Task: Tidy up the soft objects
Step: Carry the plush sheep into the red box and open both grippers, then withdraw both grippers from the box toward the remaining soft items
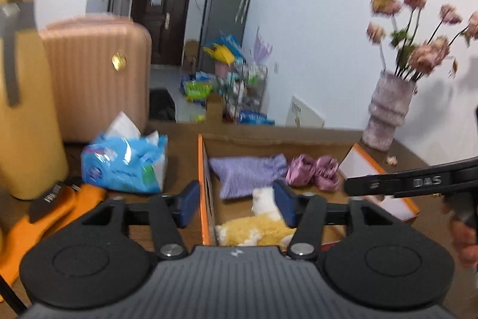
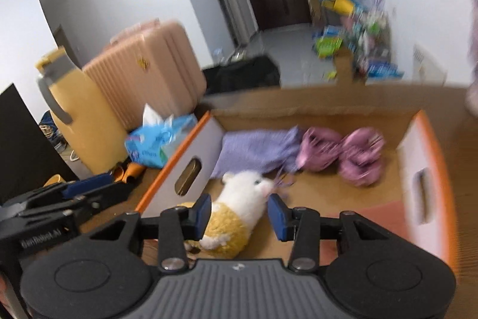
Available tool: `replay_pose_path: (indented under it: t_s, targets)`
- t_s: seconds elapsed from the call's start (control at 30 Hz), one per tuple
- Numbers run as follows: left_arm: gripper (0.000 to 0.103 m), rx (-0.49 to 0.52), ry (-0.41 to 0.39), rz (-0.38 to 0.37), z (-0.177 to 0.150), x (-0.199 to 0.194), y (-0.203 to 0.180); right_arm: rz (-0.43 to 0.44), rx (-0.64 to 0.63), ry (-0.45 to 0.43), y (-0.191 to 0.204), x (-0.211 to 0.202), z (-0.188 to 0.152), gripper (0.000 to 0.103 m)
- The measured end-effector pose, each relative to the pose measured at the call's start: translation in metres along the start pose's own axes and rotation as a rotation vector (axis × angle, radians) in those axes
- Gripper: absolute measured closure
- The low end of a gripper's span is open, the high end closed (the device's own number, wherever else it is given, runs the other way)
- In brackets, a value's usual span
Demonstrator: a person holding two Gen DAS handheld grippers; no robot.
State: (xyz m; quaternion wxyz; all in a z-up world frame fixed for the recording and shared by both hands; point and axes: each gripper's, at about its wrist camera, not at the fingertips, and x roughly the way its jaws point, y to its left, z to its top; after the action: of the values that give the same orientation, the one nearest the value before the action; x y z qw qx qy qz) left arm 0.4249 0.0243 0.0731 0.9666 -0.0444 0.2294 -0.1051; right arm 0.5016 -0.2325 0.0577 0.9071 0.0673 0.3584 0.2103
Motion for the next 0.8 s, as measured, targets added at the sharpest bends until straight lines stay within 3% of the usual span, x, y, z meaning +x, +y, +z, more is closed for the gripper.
replay_pose_path:
  t_s: [0.13,0.2,0.27,0.3,0.33,0.4,0.67,0.8]
  targets:
    - [0.033,0.048,-0.083,0.053,-0.001,-0.051,-0.016,-0.114,-0.084,-0.102,0.004,-0.069,-0.011,0.046]
    - [0.022,0.058,-0.152,0.092,-0.008,-0.075,-0.025,-0.171,-0.111,-0.152,0.006,-0.103,-0.024,0.043]
    - [0.019,0.07,-0.23,0.12,-0.019,-0.1,-0.034,-0.223,-0.135,-0.239,0.009,-0.131,-0.04,0.024]
    - [0.017,0.083,-0.257,0.115,-0.025,-0.109,-0.038,-0.256,-0.157,-0.309,0.012,-0.144,-0.051,0.007]
    - [0.017,0.091,-0.273,0.113,-0.031,-0.117,-0.043,-0.287,-0.187,-0.395,0.015,-0.158,-0.065,0.001]
    - [0.017,0.095,-0.276,0.117,-0.039,-0.129,-0.052,-0.326,-0.231,-0.482,0.02,-0.176,-0.087,0.003]
    - [0.015,0.11,-0.307,0.114,-0.056,-0.164,-0.071,-0.32,-0.181,-0.528,0.021,-0.211,-0.117,0.003]
    - [0.013,0.124,-0.31,0.125,-0.081,-0.186,-0.079,-0.328,-0.186,-0.557,0.031,-0.226,-0.144,0.003]
